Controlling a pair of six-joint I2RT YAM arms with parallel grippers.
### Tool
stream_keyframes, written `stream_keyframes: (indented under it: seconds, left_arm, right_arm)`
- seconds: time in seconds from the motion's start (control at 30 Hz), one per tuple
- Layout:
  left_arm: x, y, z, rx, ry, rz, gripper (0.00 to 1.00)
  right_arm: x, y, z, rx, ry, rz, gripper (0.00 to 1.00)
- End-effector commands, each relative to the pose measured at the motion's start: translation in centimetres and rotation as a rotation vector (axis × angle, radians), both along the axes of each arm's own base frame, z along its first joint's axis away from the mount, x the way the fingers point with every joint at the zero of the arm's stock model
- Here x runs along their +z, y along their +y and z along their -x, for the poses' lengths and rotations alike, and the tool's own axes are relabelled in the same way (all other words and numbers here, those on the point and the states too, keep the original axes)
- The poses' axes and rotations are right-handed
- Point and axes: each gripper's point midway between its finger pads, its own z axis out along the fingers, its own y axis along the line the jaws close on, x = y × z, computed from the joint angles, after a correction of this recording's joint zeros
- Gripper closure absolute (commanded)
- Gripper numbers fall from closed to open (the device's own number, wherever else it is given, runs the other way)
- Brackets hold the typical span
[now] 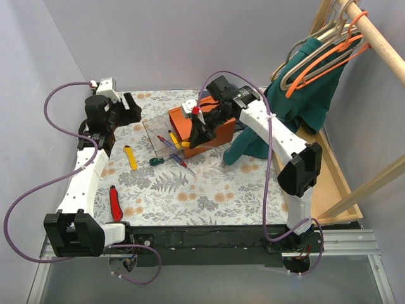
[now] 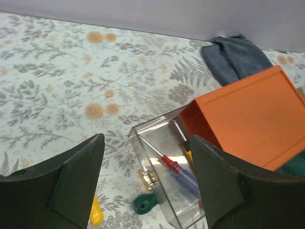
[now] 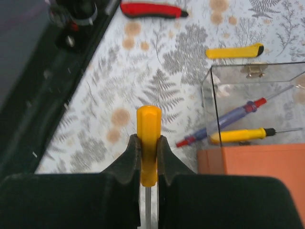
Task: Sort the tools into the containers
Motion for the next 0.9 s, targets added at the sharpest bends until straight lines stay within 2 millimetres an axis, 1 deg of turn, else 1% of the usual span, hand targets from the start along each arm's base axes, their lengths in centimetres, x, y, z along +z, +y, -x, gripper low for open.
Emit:
stream_keyframes:
  seconds: [0.0, 0.03, 0.1, 0.13, 0.2, 0.23, 0.27, 0.3, 0.33, 0.37, 0.43, 0.57, 0.6, 0.67, 0.77, 0.87]
  left_arm:
    - [0.1, 3.6, 0.8, 0.152, 0.009, 0.036, 0.28]
    - [-0.1, 3.7, 1.0, 0.158, 0.014, 0.038, 0.28]
    - [-0.5, 3.9, 1.2, 0.159, 0.023, 0.038, 0.28]
    - [-0.6, 4.0, 1.3, 0.160, 0.025, 0.036, 0.28]
    - [-0.9, 4.2, 1.6, 0.165, 0.031, 0.041, 0.28]
    - [-1.0, 4.3, 1.8, 0.166, 0.032, 0.041, 0.28]
    - [-1.1, 4.6, 2.1, 0.174, 0.034, 0.042, 0.28]
    - [-1.1, 4.6, 2.2, 0.173, 0.034, 0.044, 0.28]
    - [-1.2, 4.7, 2.4, 0.174, 0.035, 0.042, 0.28]
    - [-1.1, 5.0, 2.7, 0.179, 0.035, 0.041, 0.28]
    - [-1.7, 5.2, 3.1, 0.184, 0.048, 0.042, 0.28]
    - [-2.4, 5.6, 3.8, 0.187, 0.065, 0.052, 0.28]
    - [-2.8, 5.7, 3.9, 0.189, 0.073, 0.057, 0.28]
    - [-3.1, 5.7, 4.0, 0.183, 0.082, 0.070, 0.28]
    - [-3.8, 5.5, 4.1, 0.165, 0.103, 0.095, 0.29]
    - [-4.8, 5.3, 4.3, 0.149, 0.126, 0.098, 0.30]
  right_arm:
    - [5.0, 3.4, 1.5, -0.080, 0.419, -0.104, 0.99]
    - [6.1, 4.6, 0.7, -0.114, 0.494, -0.125, 0.99]
    - [6.8, 5.7, -0.3, -0.154, 0.562, -0.145, 0.99]
    - [7.5, 6.5, -1.4, -0.195, 0.616, -0.177, 0.99]
    - [8.0, 7.3, -3.1, -0.247, 0.657, -0.228, 0.99]
    - [9.3, 7.7, -4.8, -0.260, 0.613, -0.320, 0.99]
    - [9.7, 7.8, -5.3, -0.296, 0.701, -0.306, 0.99]
    - [8.5, 8.4, -6.6, -0.326, 0.718, -0.296, 0.99]
    - [8.6, 8.8, -7.3, -0.344, 0.695, -0.308, 0.99]
    - [9.2, 9.1, -7.6, -0.337, 0.664, -0.332, 0.99]
    - [8.6, 9.8, -8.8, -0.378, 0.659, -0.348, 0.99]
    - [8.5, 11.1, -9.6, -0.376, 0.614, -0.380, 0.99]
    - [8.2, 11.6, -10.2, -0.387, 0.592, -0.394, 0.99]
    - [8.1, 12.0, -10.9, -0.398, 0.579, -0.410, 0.99]
    - [8.3, 12.9, -12.1, -0.402, 0.545, -0.444, 0.99]
    - [7.7, 13.4, -13.4, -0.431, 0.498, -0.465, 0.99]
